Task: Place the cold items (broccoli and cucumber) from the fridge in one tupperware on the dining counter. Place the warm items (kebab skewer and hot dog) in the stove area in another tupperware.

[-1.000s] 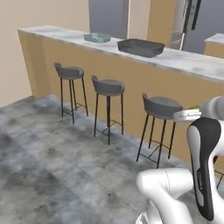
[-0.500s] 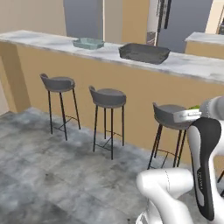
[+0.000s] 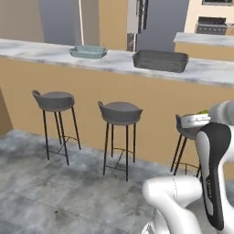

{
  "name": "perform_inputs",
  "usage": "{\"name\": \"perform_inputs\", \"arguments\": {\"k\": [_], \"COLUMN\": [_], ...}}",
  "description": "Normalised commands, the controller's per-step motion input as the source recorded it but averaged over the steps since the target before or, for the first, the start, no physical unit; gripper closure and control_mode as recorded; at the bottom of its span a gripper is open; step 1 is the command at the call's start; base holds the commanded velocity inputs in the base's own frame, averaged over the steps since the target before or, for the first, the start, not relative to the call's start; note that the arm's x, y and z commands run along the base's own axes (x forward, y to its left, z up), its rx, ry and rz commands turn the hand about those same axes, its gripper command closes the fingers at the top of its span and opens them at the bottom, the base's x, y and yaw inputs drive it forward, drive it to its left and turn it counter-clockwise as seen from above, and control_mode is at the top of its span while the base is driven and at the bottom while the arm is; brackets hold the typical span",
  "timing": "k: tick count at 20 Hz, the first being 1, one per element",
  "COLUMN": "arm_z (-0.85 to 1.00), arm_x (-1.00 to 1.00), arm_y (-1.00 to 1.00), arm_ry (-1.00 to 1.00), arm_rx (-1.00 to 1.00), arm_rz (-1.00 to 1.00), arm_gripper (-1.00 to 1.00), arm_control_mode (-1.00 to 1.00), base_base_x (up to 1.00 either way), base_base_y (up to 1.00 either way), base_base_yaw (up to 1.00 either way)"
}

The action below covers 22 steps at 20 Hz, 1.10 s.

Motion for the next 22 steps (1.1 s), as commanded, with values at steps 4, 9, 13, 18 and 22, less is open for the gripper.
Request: {"name": "perform_inputs", "arguments": {"k": [4,9,13,18,22], "arm_z": [0.0,0.0,0.0,0.0,0.0], "arm_x": [0.0,0.0,0.0,0.0,0.0], "arm_y": [0.0,0.0,0.0,0.0,0.0], "arm_ry": [0.0,0.0,0.0,0.0,0.0], "arm_rx": [0.0,0.0,0.0,0.0,0.0], "arm_rz": [0.0,0.0,0.0,0.0,0.0], "arm_gripper": [1.0,1.0,1.0,1.0,1.0], "arm_control_mode": [1.0,1.0,1.0,1.0,1.0], "base_base_x": [1.0,1.0,1.0,0.97,0.84], "base_base_y": [1.0,1.0,0.99,0.88,0.63], "base_base_yaw": [-0.35,-0.36,-0.37,-0.36,-0.35]}}
